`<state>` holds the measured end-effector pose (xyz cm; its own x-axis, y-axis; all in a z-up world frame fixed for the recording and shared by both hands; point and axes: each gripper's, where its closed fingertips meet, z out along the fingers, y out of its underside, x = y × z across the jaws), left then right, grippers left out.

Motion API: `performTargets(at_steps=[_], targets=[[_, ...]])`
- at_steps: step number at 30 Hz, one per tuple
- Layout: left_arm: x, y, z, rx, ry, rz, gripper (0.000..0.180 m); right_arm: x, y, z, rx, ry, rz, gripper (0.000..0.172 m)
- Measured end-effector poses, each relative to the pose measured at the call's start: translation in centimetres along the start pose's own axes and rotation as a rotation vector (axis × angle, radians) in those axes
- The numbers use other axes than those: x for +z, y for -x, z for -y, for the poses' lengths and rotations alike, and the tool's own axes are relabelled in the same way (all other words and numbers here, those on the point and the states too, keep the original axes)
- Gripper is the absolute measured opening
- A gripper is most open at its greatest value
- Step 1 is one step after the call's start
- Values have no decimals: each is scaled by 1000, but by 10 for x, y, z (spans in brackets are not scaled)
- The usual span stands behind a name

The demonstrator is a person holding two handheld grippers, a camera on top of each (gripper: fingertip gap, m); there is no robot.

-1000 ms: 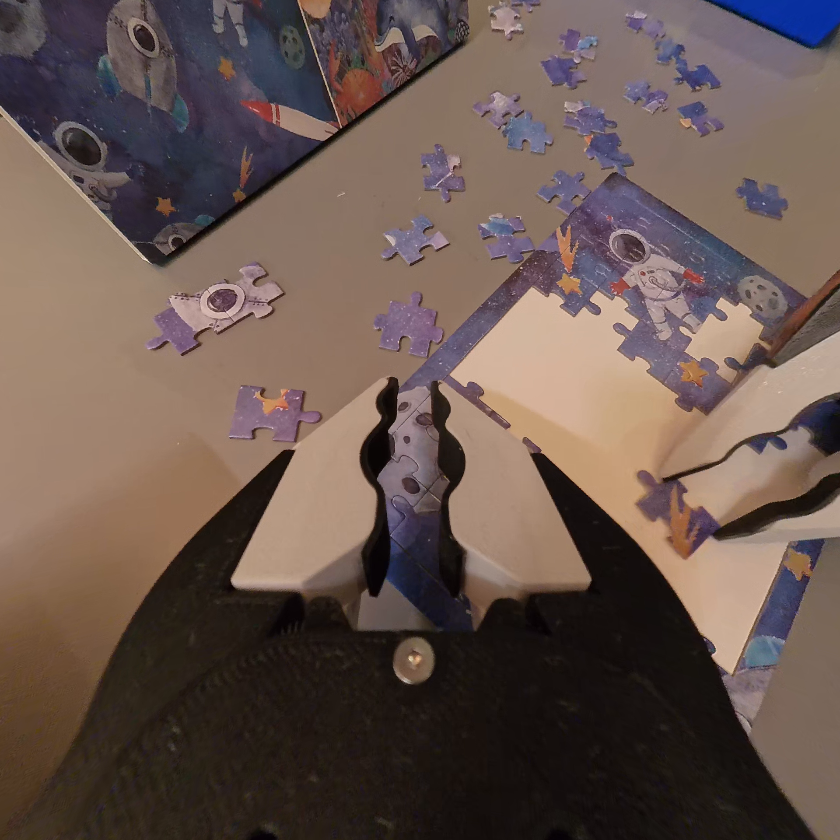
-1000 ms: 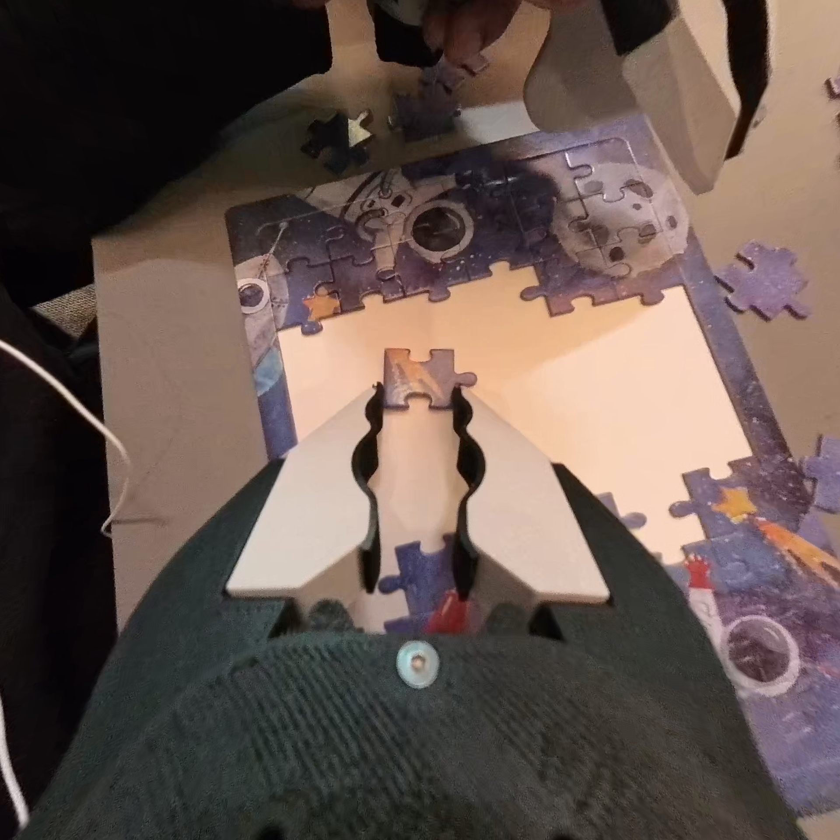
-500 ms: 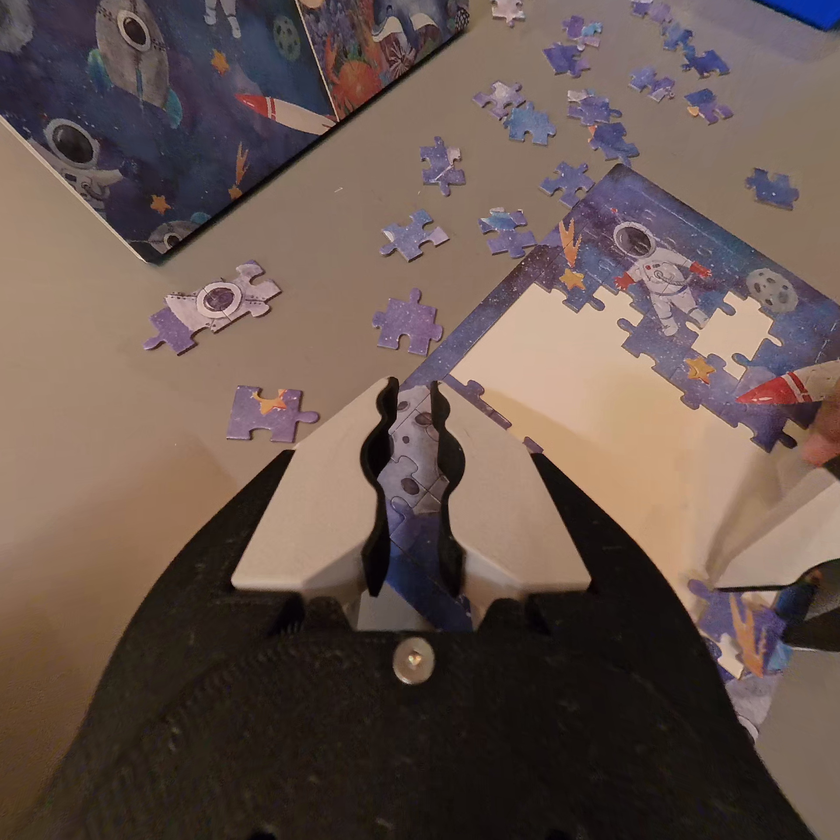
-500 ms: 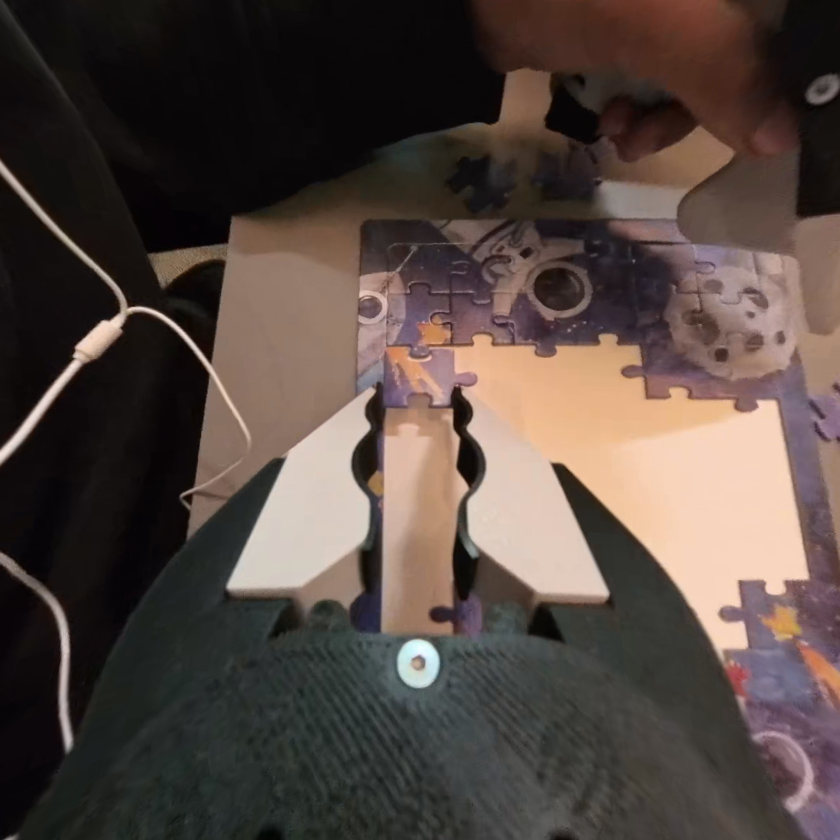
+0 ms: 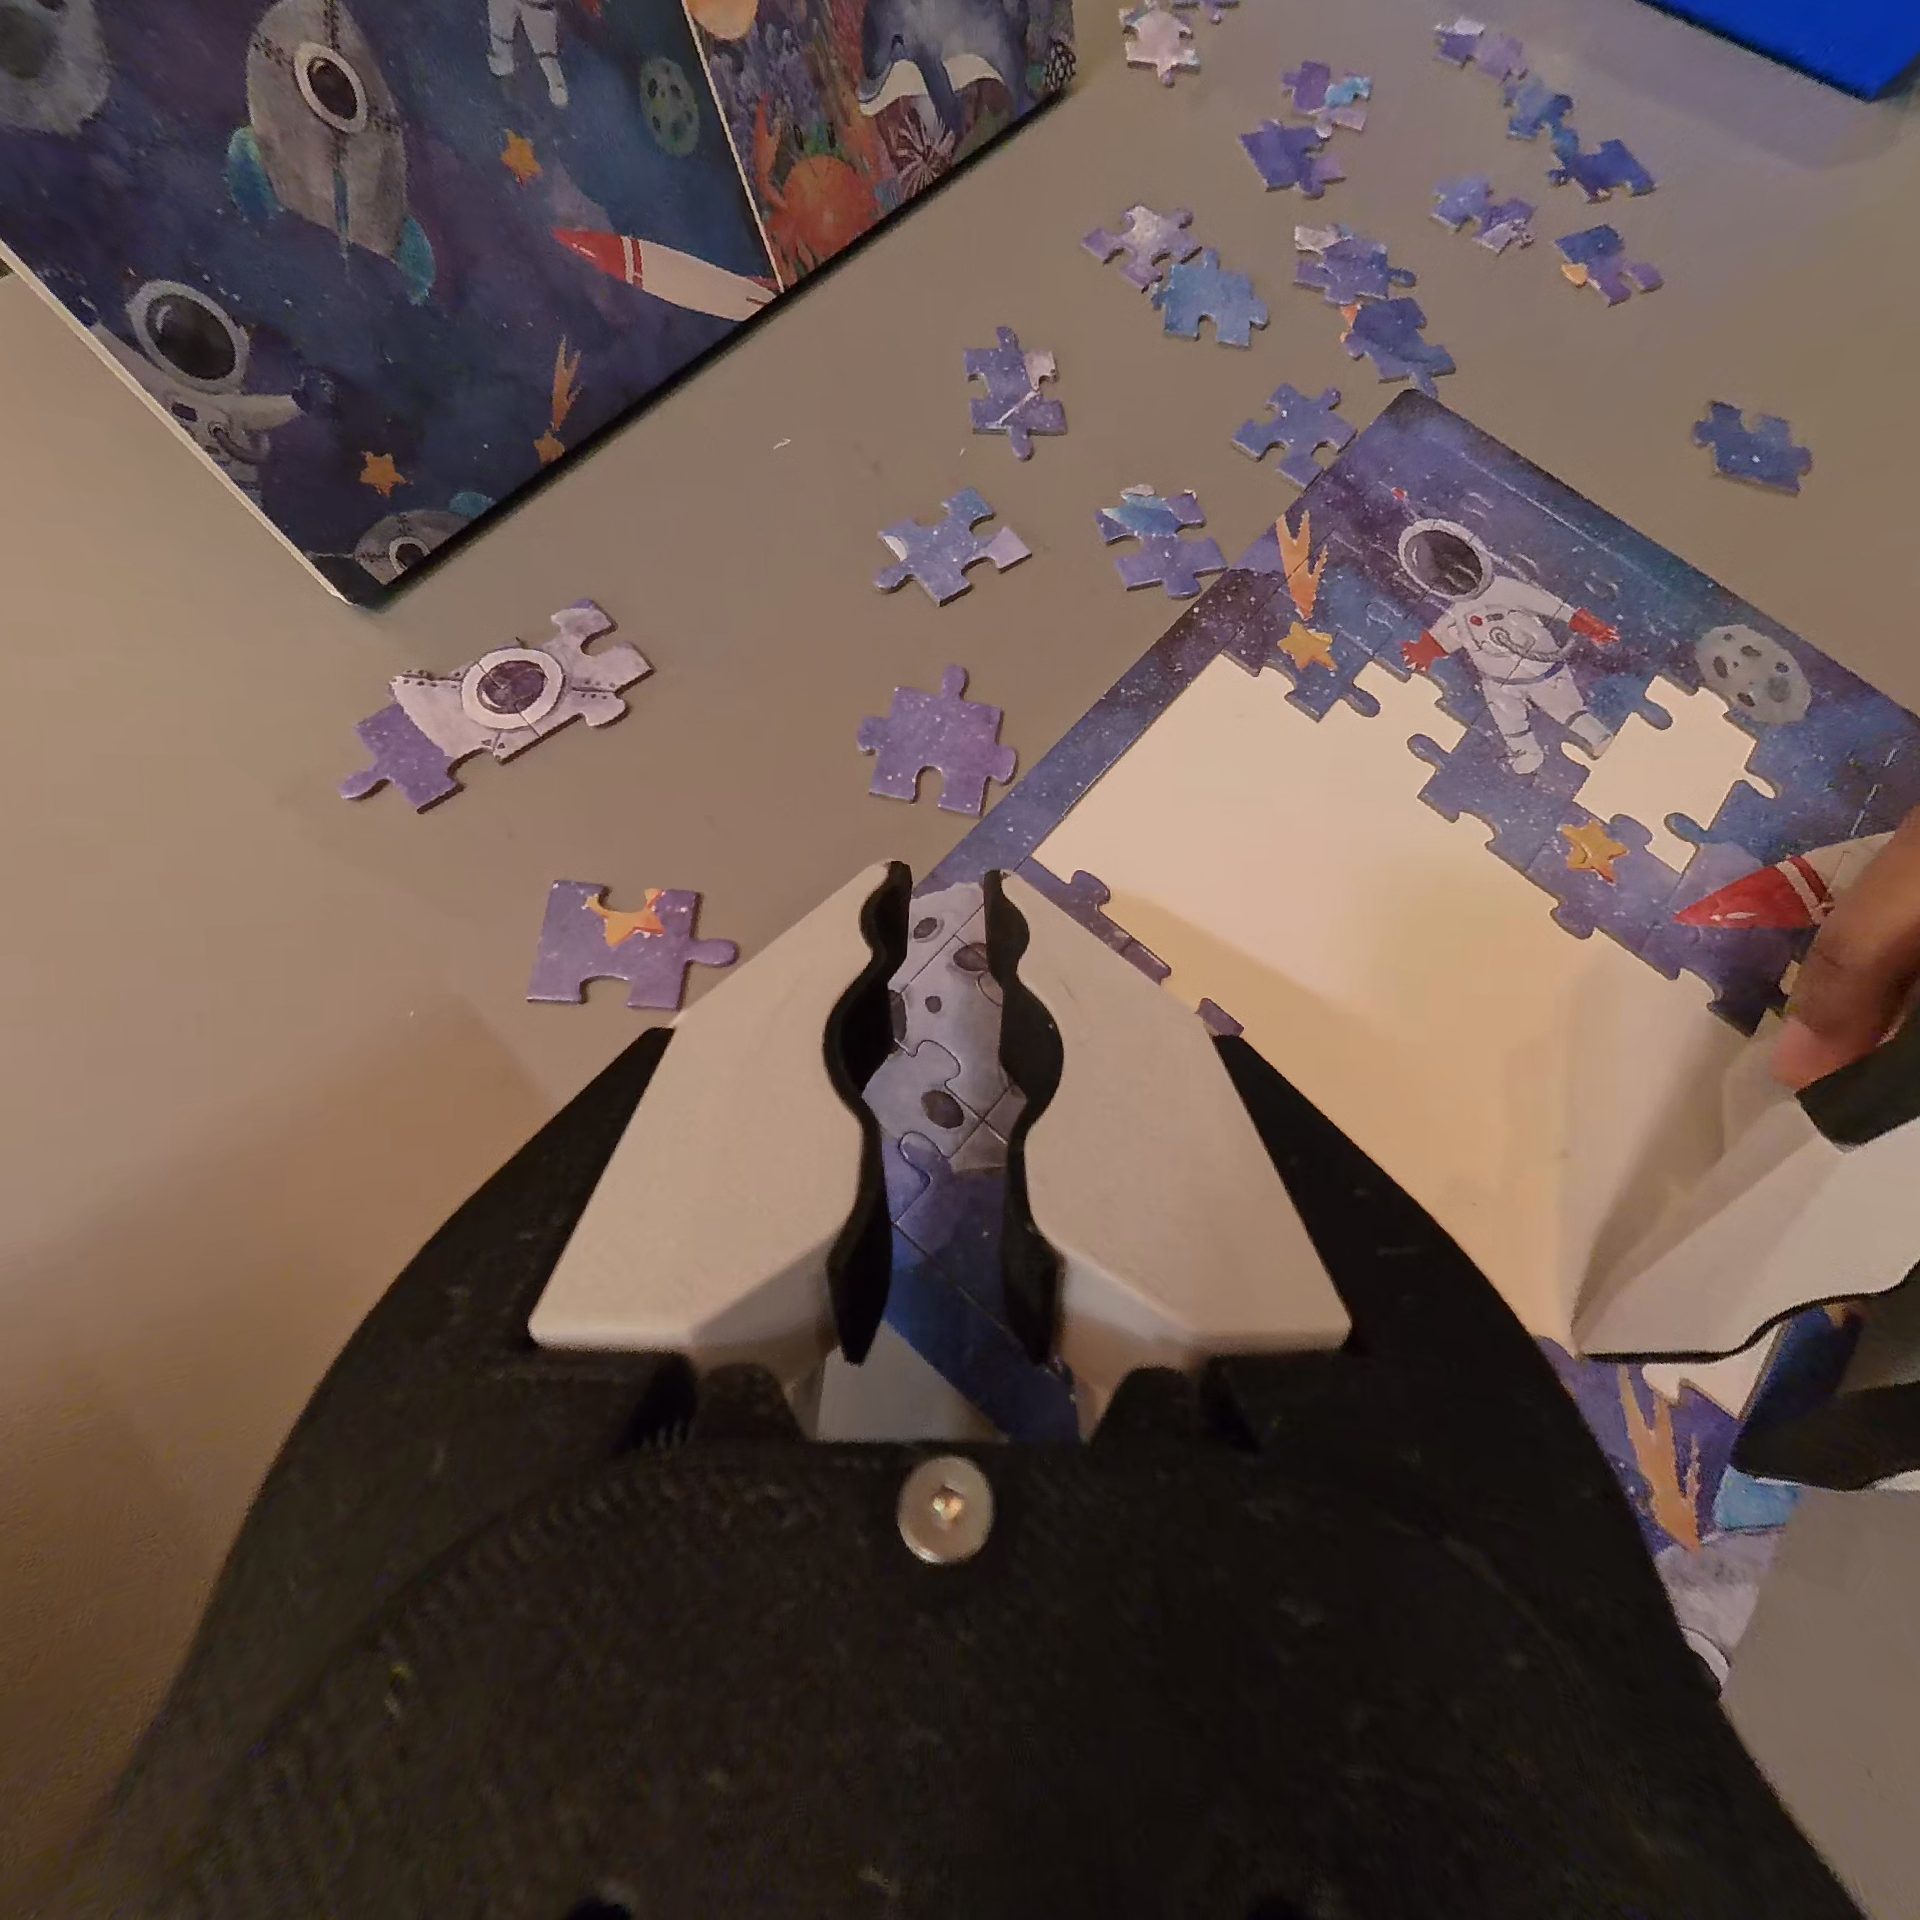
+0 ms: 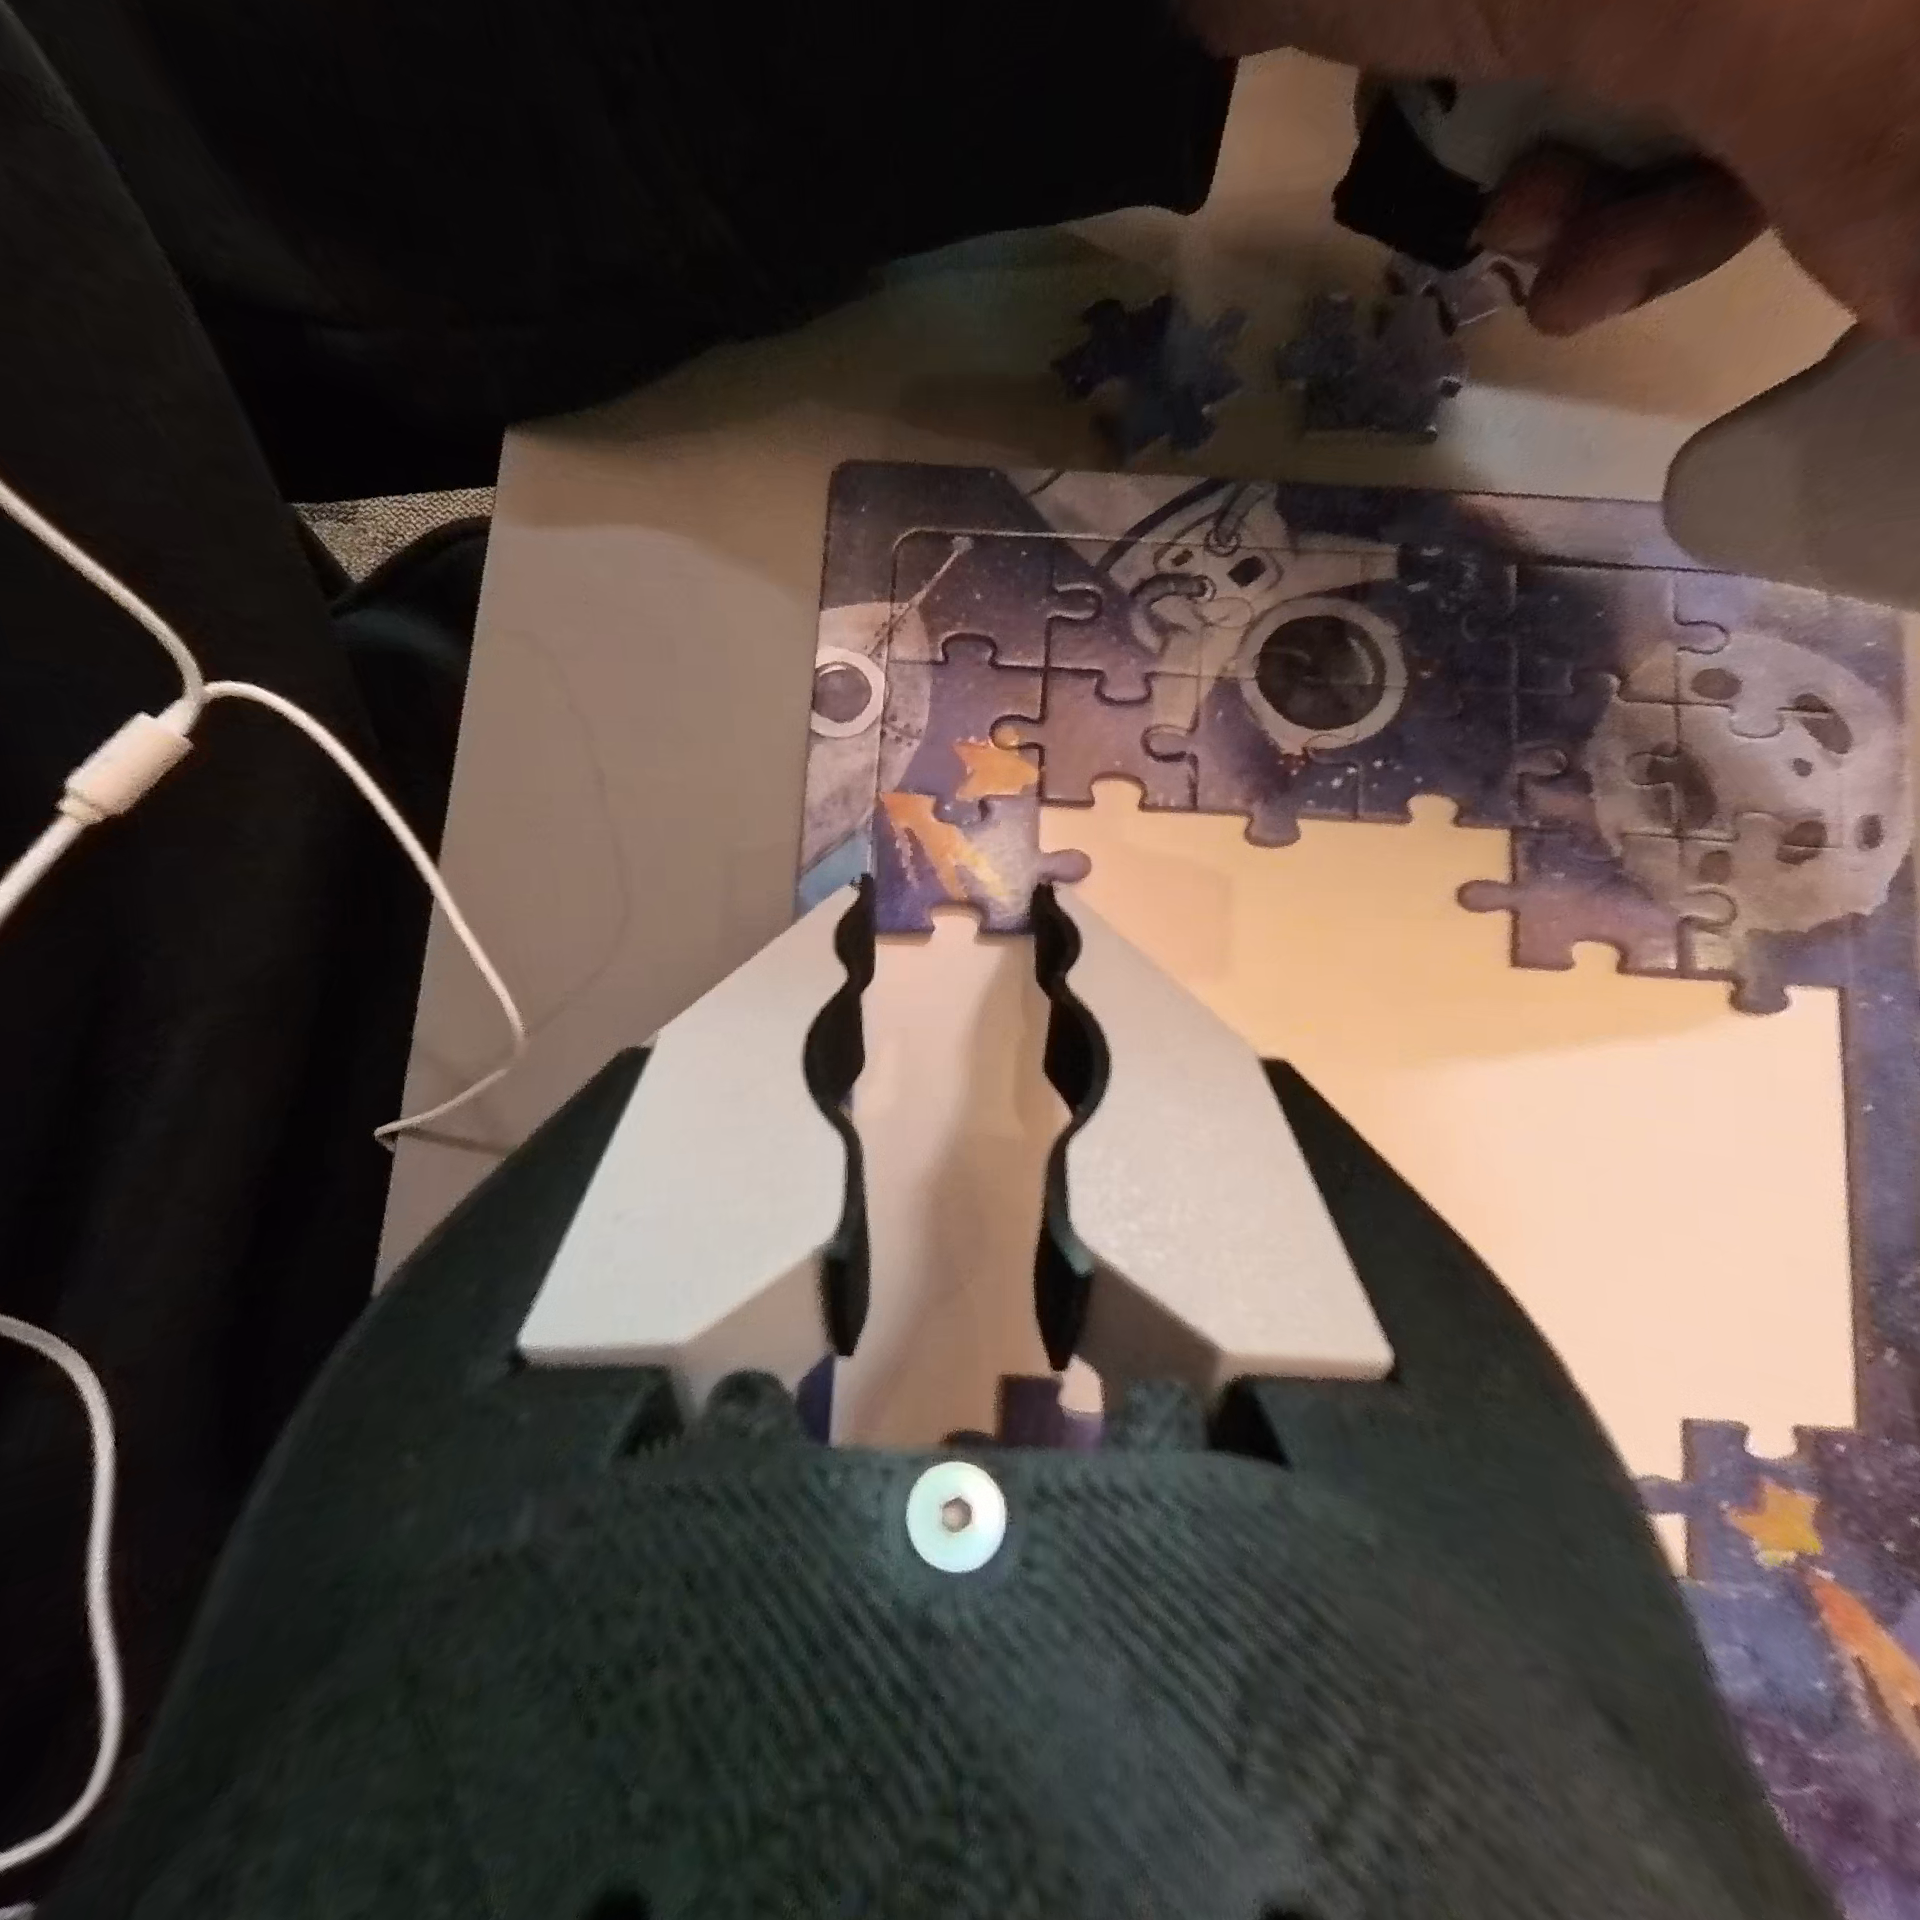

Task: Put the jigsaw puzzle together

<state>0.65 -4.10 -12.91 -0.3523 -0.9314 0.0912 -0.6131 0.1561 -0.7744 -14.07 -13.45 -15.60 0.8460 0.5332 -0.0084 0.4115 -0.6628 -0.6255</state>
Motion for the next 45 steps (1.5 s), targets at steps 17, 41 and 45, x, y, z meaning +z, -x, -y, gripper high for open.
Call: performTargets(at_steps=[17,41,45], targets=[[1,0,-1,4,6,4,12,-6,-3,-8,-3,32,-39,29],[4,0,-3,12,23,12,12,-107,-1,-95,201,77,-237,29],[4,-1,-3,16,22,13,12,-87,9,-84,139,71,-173,29]])
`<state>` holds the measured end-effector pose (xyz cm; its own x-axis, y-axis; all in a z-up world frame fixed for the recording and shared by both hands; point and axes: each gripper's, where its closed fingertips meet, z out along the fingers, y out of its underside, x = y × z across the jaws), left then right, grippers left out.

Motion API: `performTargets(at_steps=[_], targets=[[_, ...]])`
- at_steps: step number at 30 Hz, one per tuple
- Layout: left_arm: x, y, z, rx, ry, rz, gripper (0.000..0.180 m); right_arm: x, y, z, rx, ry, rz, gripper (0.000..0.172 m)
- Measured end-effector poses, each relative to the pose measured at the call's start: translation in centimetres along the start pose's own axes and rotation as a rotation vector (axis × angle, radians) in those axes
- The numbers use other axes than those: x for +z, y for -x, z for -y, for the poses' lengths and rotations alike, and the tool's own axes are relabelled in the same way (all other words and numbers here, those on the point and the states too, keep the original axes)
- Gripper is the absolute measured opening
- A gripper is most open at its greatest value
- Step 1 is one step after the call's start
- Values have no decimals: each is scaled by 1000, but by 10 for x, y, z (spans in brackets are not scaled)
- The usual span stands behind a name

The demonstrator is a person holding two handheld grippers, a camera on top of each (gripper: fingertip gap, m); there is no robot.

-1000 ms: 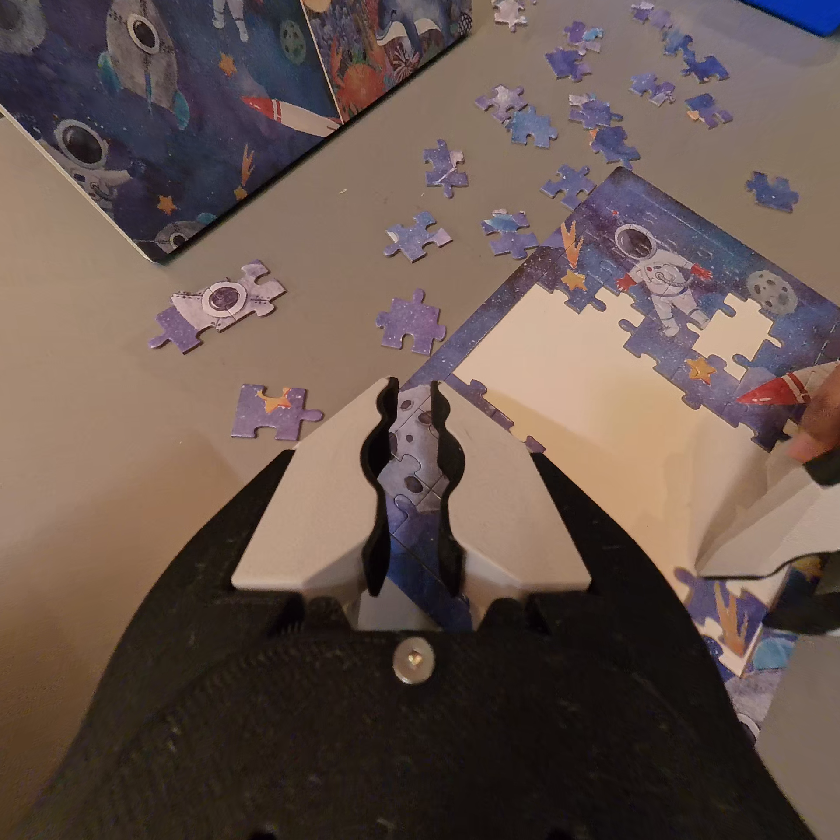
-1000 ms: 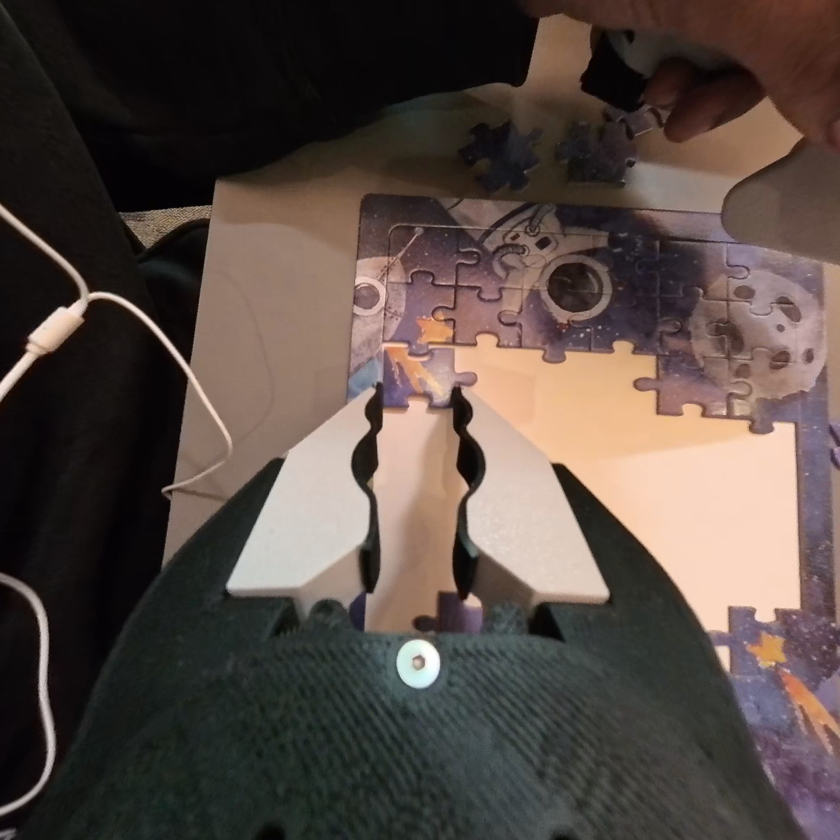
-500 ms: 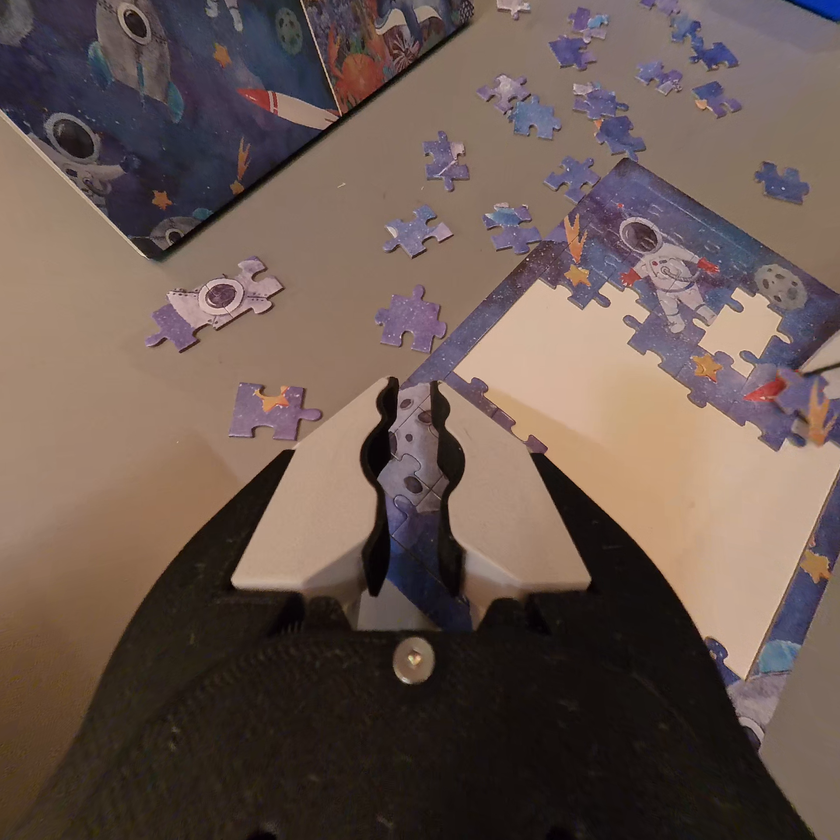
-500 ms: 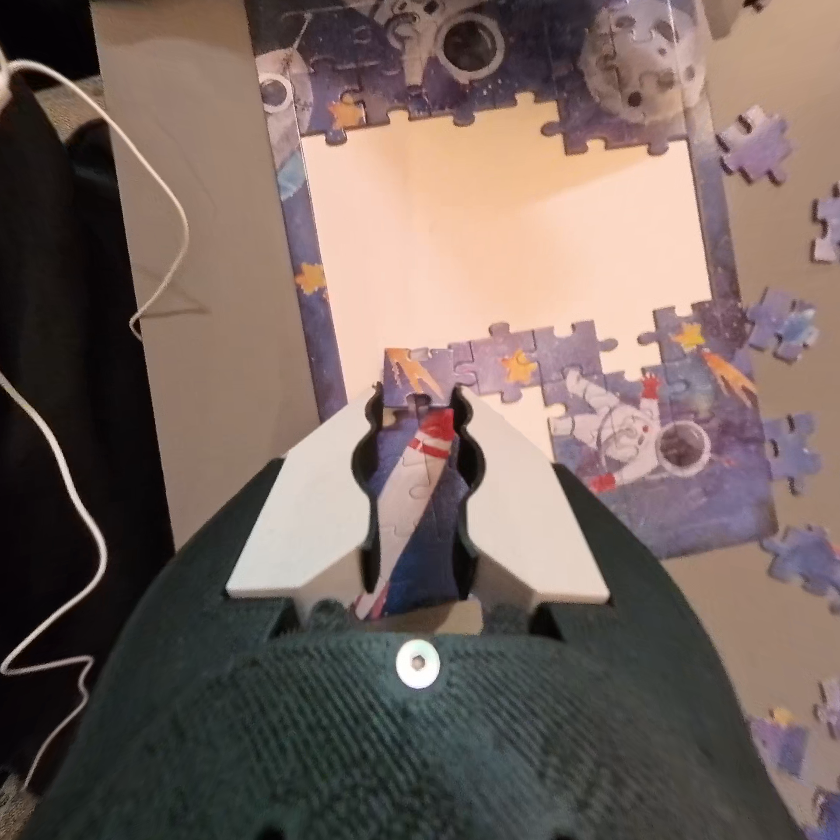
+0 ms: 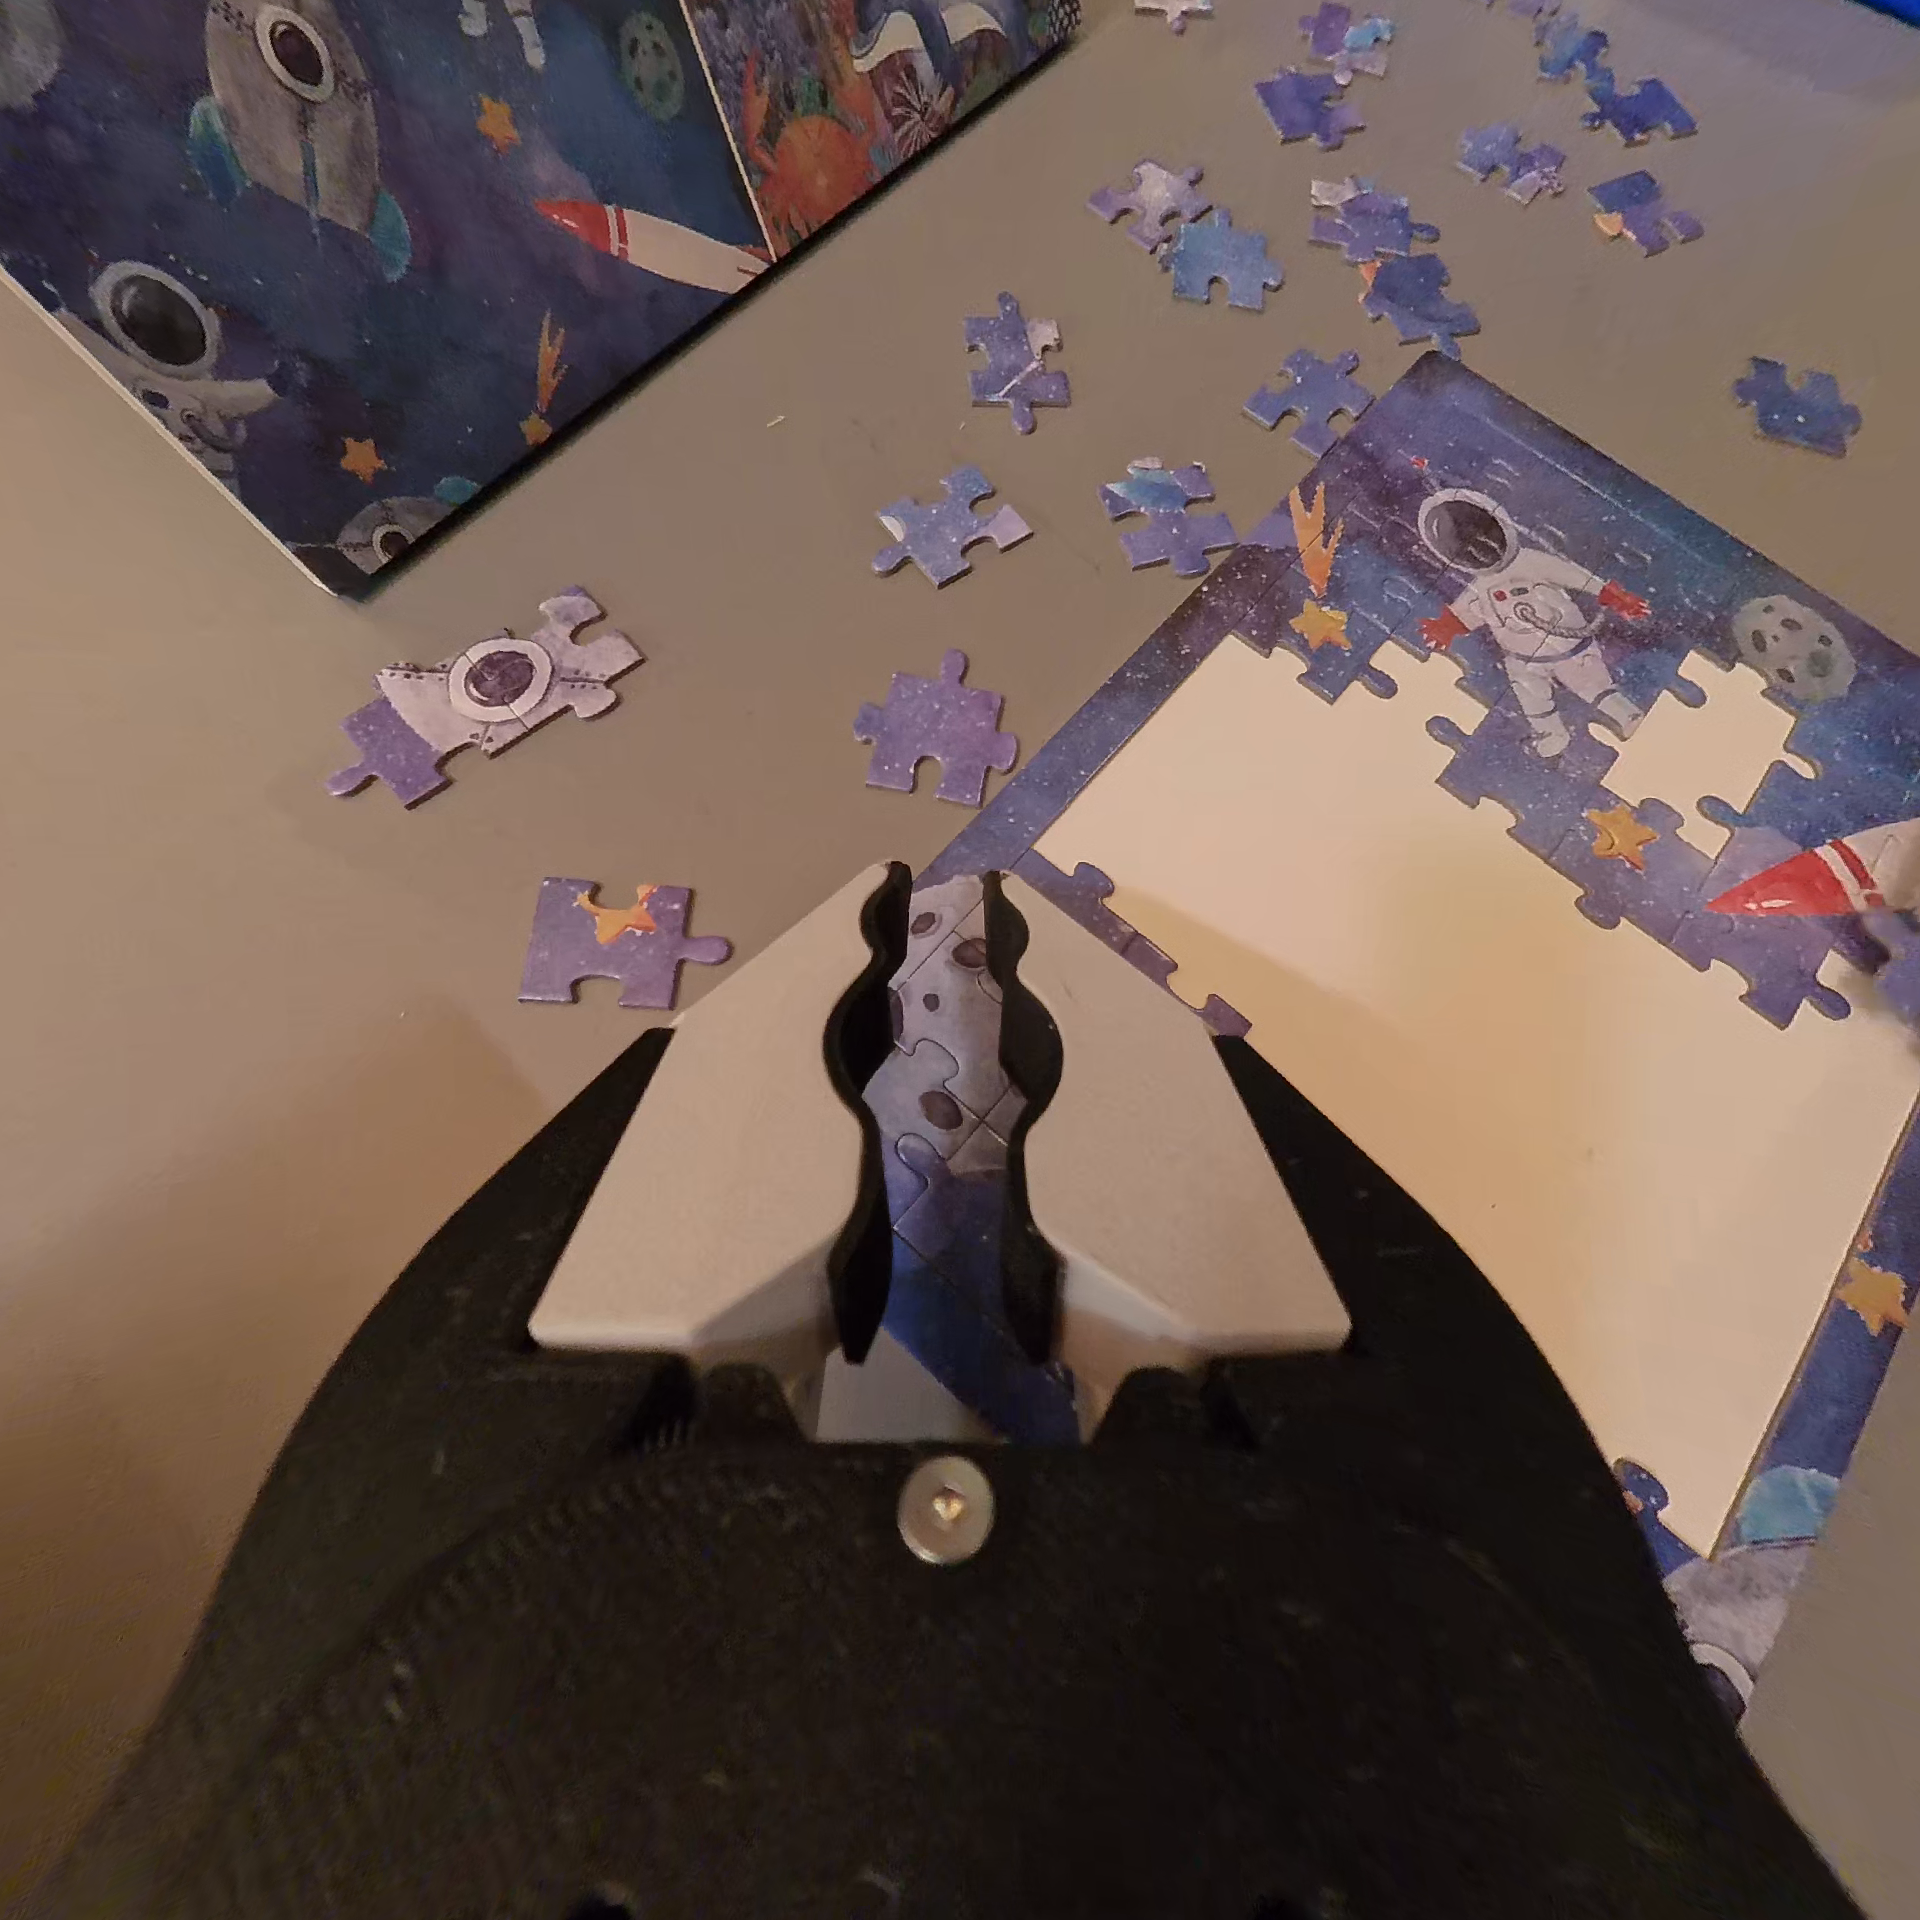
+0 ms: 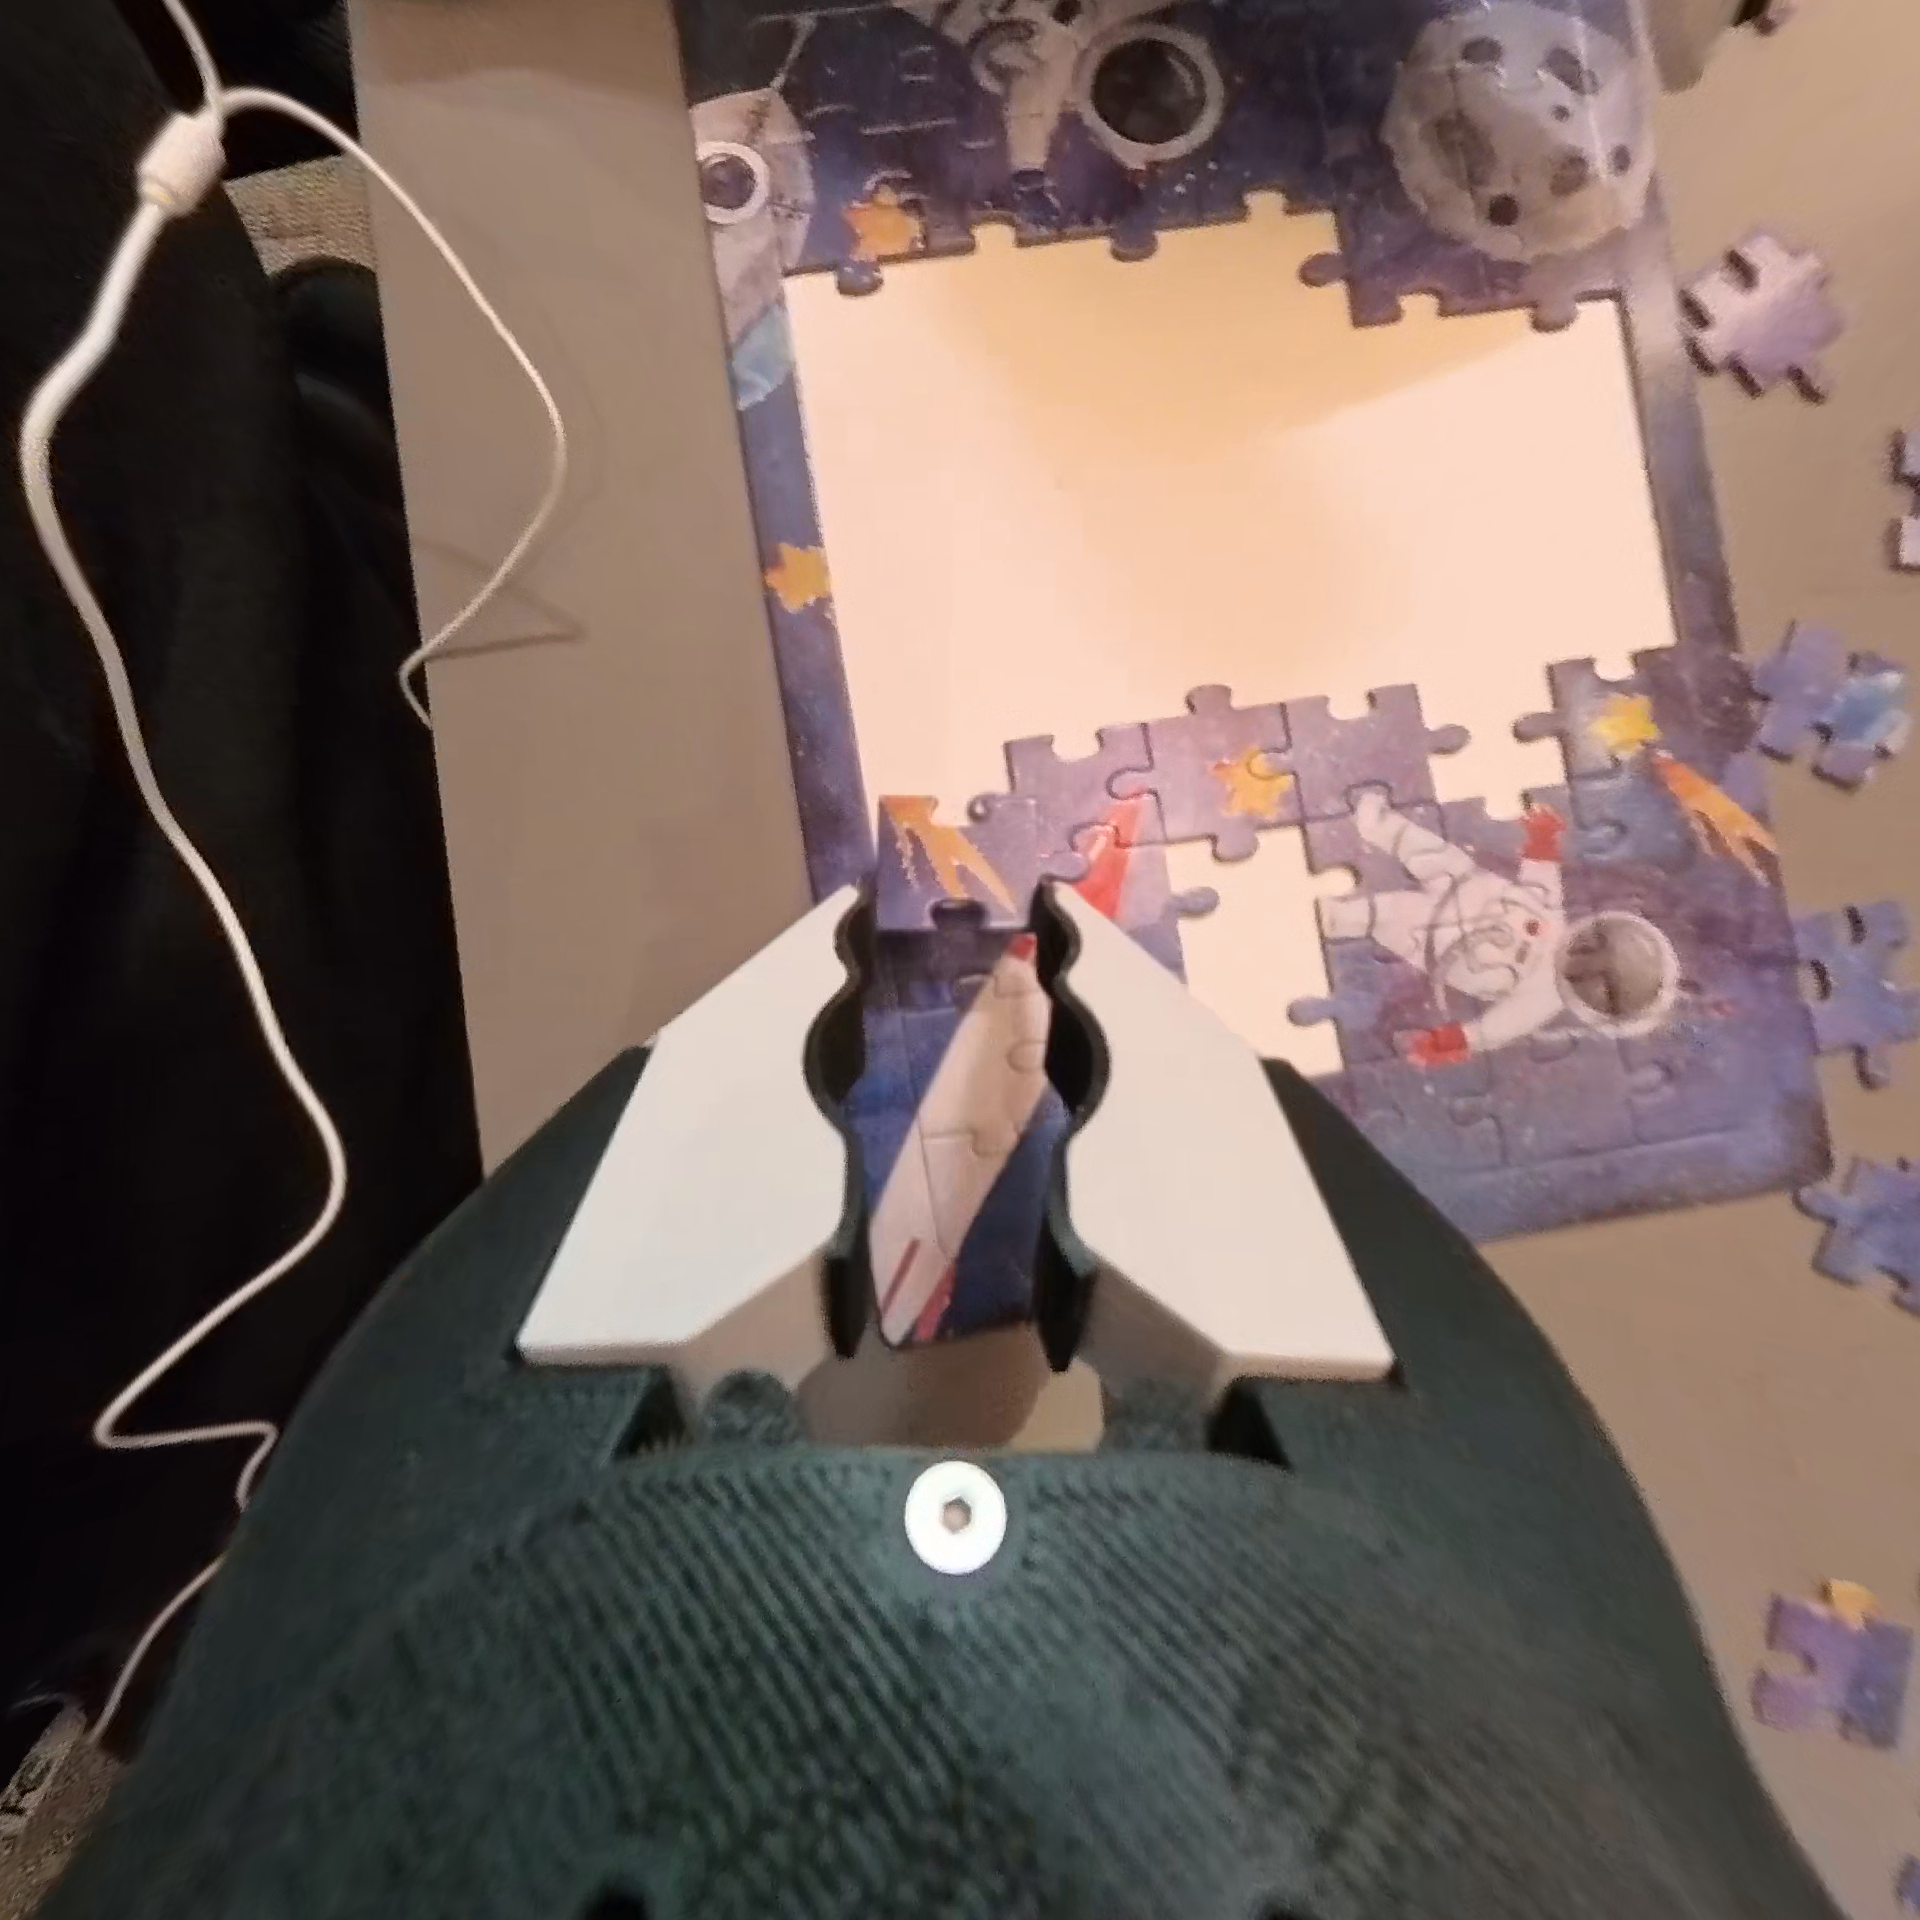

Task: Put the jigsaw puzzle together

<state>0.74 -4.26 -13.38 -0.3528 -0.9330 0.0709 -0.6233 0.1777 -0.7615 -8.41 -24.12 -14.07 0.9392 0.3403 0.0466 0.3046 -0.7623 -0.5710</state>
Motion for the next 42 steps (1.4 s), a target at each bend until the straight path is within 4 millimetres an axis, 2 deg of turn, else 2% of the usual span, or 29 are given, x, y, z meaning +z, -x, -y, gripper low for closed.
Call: performTargets(at_steps=[5,15,26,42], targets=[[-1,1,1,-2,-6,0,12,13,7,5,-37,0,53,29],[0,1,0,-1,0,2,12,18,6,7,-62,5,78,29],[0,1,-1,1,2,3,12,31,10,27,-128,-21,113,29],[0,1,-2,4,8,6,12,41,9,35,-147,-19,113,29]])
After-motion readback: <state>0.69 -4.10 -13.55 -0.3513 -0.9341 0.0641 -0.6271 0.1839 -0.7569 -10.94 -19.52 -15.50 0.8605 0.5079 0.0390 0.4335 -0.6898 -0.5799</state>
